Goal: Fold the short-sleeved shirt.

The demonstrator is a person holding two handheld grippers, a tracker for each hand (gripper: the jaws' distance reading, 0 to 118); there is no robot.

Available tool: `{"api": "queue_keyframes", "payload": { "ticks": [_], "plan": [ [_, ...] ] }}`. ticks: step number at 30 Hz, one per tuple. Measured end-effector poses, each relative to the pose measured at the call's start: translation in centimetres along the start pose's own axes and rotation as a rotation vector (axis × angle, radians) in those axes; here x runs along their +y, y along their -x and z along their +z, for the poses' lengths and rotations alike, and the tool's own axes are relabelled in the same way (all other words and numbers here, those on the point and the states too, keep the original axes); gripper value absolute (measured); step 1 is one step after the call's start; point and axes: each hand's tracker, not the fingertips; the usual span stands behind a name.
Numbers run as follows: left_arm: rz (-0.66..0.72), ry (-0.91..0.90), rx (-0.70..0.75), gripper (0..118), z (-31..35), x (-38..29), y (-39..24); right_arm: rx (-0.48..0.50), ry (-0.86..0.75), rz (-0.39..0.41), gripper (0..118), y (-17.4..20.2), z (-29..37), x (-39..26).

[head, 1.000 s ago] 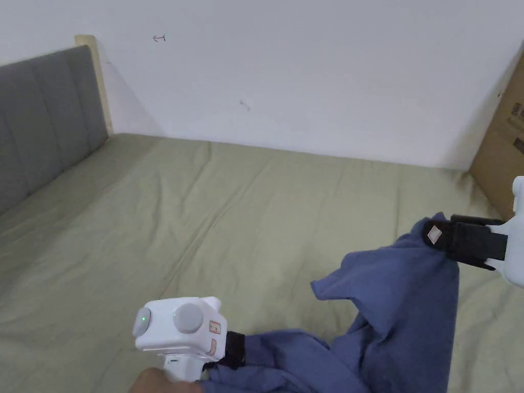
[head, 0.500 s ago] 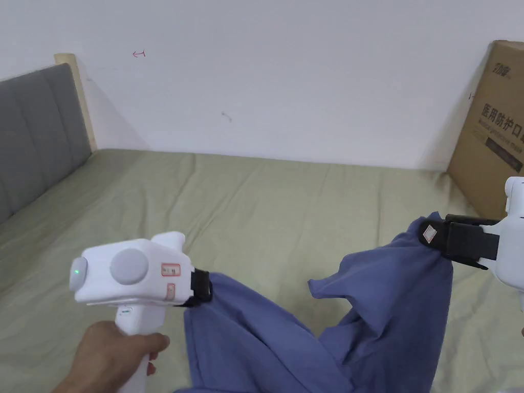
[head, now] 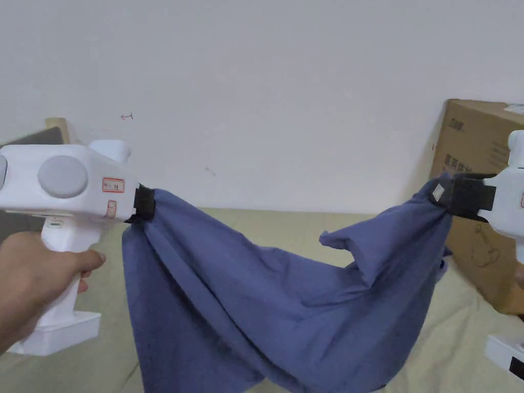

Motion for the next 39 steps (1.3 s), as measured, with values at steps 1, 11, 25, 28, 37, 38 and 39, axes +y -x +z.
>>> {"api": "queue_keyframes", "payload": {
  "ticks": [1,11,25,28,37,38,39],
  "plan": [
    [-0.014,-0.012,0.019,2,0.4,0.9,0.2,-0.013,-0.015,0.003,7,-0.1,0.0,0.8],
    [0.047,-0.123,0.103,2,-0.4,8.8,1.4,-0.205,-0.028,-0.015,7,-1.8,-5.0,8.4],
    [0.102,-0.184,0.169,2,-6.8,14.7,2.1,-0.257,-0.035,-0.096,7,-4.9,-15.8,12.5],
    [0.103,-0.176,0.171,2,-8.4,14.4,2.3,-0.258,-0.018,-0.114,7,-5.4,-18.0,11.4],
    [0.074,-0.151,0.16,2,-11.8,10.0,3.1,-0.216,0.012,-0.112,7,-6.6,-22.0,5.1],
    [0.047,-0.14,0.189,2,-12.0,8.9,3.1,-0.212,0.018,-0.09,7,-6.6,-22.2,3.9],
    [0.047,-0.142,0.201,2,-12.3,7.6,3.2,-0.206,0.021,-0.077,7,-6.7,-22.1,2.7]
  ]
}}
